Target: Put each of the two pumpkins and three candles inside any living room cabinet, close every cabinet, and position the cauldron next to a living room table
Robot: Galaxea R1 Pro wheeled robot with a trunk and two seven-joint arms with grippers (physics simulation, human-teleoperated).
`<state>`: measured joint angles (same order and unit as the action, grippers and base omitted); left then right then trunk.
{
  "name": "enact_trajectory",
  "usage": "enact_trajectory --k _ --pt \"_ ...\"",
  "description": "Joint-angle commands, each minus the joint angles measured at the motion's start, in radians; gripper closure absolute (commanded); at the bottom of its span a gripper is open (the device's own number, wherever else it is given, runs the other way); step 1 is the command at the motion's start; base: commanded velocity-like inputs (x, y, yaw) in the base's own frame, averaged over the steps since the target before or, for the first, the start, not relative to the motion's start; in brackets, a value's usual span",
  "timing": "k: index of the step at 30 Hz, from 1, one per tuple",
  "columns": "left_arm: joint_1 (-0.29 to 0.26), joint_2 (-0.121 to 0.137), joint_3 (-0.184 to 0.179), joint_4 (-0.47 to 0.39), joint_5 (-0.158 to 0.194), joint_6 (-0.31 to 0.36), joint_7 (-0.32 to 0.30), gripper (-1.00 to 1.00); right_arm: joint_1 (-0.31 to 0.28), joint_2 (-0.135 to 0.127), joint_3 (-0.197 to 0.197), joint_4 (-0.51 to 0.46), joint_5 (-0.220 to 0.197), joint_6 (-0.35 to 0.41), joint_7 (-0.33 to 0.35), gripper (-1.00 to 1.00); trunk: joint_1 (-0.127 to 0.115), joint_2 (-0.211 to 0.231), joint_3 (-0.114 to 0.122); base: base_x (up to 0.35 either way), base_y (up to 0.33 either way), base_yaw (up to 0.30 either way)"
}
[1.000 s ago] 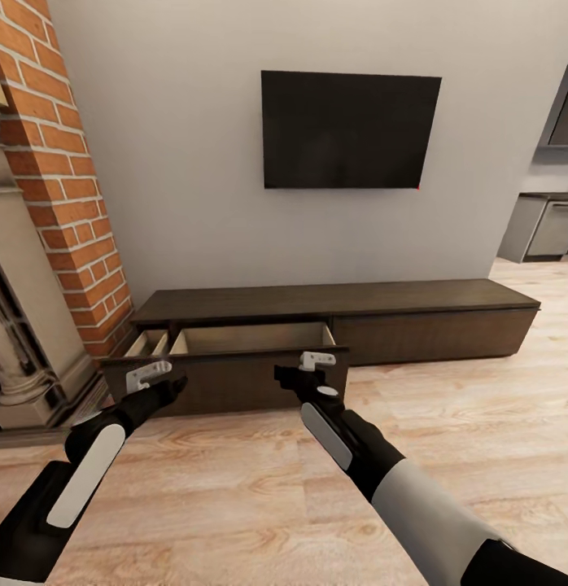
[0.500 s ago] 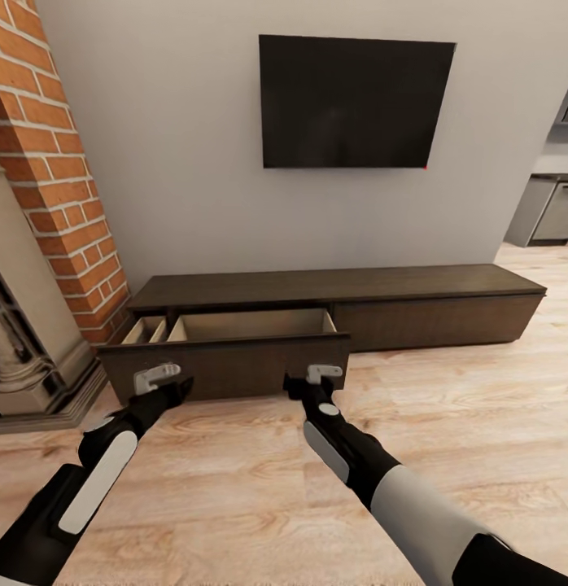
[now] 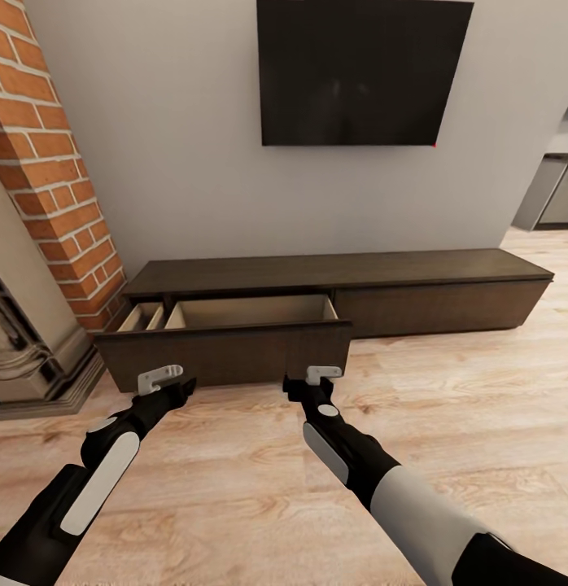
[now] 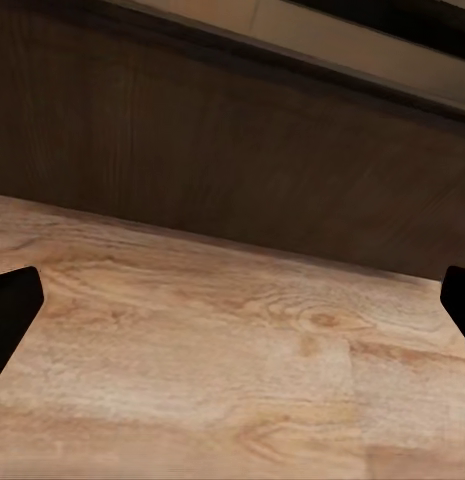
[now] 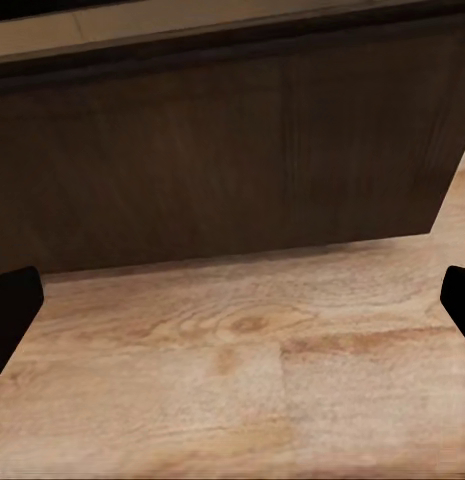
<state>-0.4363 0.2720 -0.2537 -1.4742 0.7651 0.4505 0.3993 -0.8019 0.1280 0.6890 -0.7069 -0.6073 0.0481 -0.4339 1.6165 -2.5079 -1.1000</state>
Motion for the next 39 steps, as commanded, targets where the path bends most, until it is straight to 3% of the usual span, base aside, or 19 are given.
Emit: enact_trajectory --k 1,14,18,23,32,39 --pt "-0.001 0.001 -0.002 -0.002 0.011 0.0 0.01 -1.0 -0.002 -0.001 0.004 -0.002 -0.002 0.003 -0.008 -1.0 0.0 -0.001 -0.005 0.0 0.0 0.0" --pt "-0.001 0.001 -0.004 0.019 0.011 0.0 0.01 -1.0 -0.001 -0.001 0.005 -0.004 -0.003 0.001 -0.006 -1.0 0.006 -0.004 -0.055 0.0 0.0 0.0" --pt "-0.001 0.001 -0.004 0.025 0.009 -0.001 0.01 -1.0 -0.001 -0.002 0.043 -0.005 -0.001 0.001 0.031 -1.0 0.008 -0.005 -0.071 0.0 0.0 0.0" --pt "-0.001 0.001 -0.005 0.026 0.008 -0.011 0.01 -1.0 -0.001 -0.002 0.063 -0.004 -0.005 -0.002 0.047 -1.0 0.01 -0.006 -0.09 0.0 0.0 0.0" --pt "-0.001 0.001 -0.041 0.027 0.005 -0.053 0.01 -1.0 -0.001 -0.002 0.064 -0.002 -0.01 -0.023 0.05 -1.0 0.014 -0.008 -0.125 0.0 0.0 0.0" --pt "-0.001 0.0 -0.038 0.052 -0.047 -0.085 0.01 -1.0 -0.001 -0.002 0.064 -0.002 -0.011 -0.025 0.05 -1.0 0.017 -0.01 -0.152 0.0 0.0 0.0"
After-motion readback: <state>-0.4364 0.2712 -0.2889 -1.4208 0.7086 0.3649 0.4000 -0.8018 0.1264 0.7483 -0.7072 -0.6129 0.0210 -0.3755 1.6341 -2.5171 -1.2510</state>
